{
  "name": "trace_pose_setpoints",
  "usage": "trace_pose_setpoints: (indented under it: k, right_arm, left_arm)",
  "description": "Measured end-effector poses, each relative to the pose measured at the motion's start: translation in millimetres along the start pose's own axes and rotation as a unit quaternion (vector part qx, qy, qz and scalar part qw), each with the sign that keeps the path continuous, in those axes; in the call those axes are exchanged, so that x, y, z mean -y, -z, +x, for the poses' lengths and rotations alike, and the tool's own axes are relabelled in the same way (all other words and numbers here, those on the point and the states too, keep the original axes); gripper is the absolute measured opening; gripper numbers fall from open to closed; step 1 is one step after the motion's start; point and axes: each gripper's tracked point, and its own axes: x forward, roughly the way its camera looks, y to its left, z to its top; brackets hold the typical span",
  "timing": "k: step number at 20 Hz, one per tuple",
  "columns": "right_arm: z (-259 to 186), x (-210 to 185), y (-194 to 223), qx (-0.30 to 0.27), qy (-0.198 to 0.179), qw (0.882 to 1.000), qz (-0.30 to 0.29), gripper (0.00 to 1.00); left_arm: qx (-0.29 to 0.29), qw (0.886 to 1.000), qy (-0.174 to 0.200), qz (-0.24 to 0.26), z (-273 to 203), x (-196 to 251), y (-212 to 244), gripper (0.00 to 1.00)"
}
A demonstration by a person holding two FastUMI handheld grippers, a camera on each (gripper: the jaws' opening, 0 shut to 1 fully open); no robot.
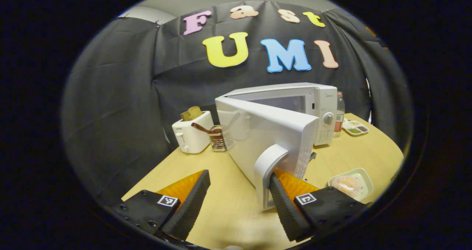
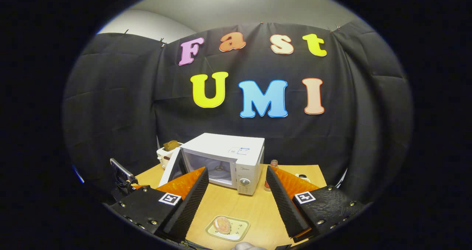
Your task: Open the microwave oven with the left hand, put the food in, and close the microwave oven.
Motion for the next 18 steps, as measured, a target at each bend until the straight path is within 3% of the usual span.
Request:
trace_pose_setpoints:
  k: [8, 13, 15, 18]
  right_arm:
    - [12, -63, 1, -0.005, -0.036, 0.999, -0.013, 0.96]
    - [19, -93, 11, -0.013, -0.05, 0.999, -0.009, 0.96]
    - [18, -100, 14, -0.017, -0.053, 0.998, -0.006, 0.96]
    - [19, -104, 11, -0.015, -0.051, 0.999, -0.005, 0.96]
  left_arm:
    - [-0.007, 1.0, -0.011, -0.029, -17, -68, 20, 0.99]
    - [0.004, 0.999, -0.053, -0.008, -32, -126, 25, 1.0]
    - [-0.008, 0.998, -0.068, -0.005, -28, -148, 31, 0.95]
    - [-0.005, 0.997, -0.077, -0.002, -23, -161, 33, 0.95]
